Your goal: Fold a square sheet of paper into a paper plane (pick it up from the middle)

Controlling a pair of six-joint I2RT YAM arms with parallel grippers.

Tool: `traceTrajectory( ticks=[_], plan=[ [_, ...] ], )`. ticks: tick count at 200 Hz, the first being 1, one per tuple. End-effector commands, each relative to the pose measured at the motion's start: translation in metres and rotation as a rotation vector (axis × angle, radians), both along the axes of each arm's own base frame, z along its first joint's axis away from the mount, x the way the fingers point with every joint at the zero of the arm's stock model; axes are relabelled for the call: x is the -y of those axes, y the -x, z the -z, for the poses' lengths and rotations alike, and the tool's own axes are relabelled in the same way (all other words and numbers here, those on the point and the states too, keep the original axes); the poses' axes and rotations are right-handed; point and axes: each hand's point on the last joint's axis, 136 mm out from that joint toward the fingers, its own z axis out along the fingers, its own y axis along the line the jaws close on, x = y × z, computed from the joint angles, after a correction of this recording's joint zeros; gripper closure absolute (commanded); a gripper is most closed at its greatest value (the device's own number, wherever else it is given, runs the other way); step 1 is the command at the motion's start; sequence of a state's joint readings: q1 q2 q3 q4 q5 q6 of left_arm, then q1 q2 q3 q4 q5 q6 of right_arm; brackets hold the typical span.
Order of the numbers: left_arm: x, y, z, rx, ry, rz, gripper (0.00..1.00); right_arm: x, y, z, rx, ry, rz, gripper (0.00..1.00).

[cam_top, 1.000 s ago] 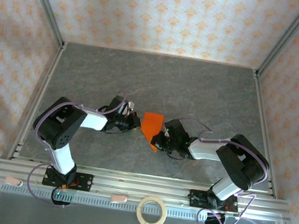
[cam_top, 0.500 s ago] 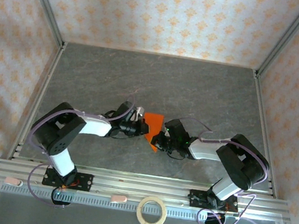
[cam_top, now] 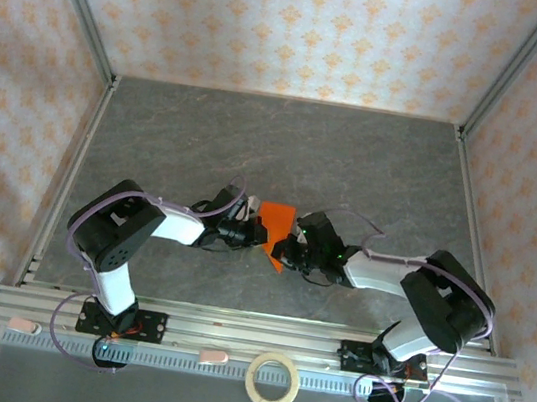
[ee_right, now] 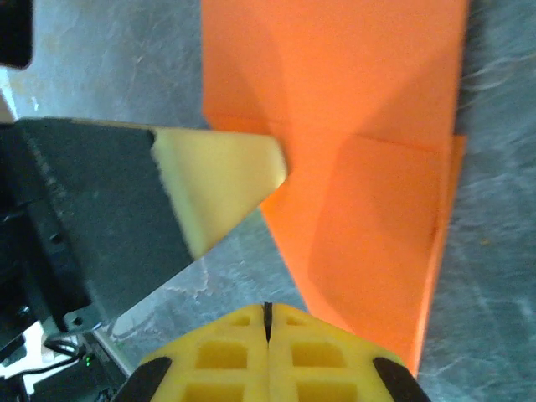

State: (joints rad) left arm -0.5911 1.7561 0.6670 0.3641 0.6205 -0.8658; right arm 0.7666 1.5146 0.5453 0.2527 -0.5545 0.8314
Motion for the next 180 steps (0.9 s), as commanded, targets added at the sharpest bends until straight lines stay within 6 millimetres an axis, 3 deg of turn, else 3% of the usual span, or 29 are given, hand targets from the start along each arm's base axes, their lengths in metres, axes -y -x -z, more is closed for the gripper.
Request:
traceTrajectory(
  ticks=[1,23,52,102,130,180],
  plan=[
    [-0.014,0.003,0.027,-0.036,-0.095,-0.036,1.00,-0.007,0.011,0.006,-0.022,0.020,-0.063,1.00],
    [-0.014,0.002,0.028,-0.040,-0.104,-0.035,1.00,-0.003,0.015,0.022,-0.053,0.066,-0.070,0.99],
    [-0.016,0.002,0.028,-0.041,-0.109,-0.046,1.00,0.019,0.030,0.040,-0.085,0.124,-0.049,0.99],
    [-0.017,0.003,0.030,-0.051,-0.108,-0.058,1.00,0.036,0.049,0.035,-0.081,0.081,-0.031,0.99],
    [-0.017,0.002,0.025,-0.052,-0.073,-0.094,1.00,0.032,0.033,0.014,0.004,0.065,-0.001,0.98],
    [-0.018,-0.004,0.004,-0.025,0.011,-0.184,1.00,0.061,-0.020,-0.019,0.293,0.208,0.179,0.92]
  ],
)
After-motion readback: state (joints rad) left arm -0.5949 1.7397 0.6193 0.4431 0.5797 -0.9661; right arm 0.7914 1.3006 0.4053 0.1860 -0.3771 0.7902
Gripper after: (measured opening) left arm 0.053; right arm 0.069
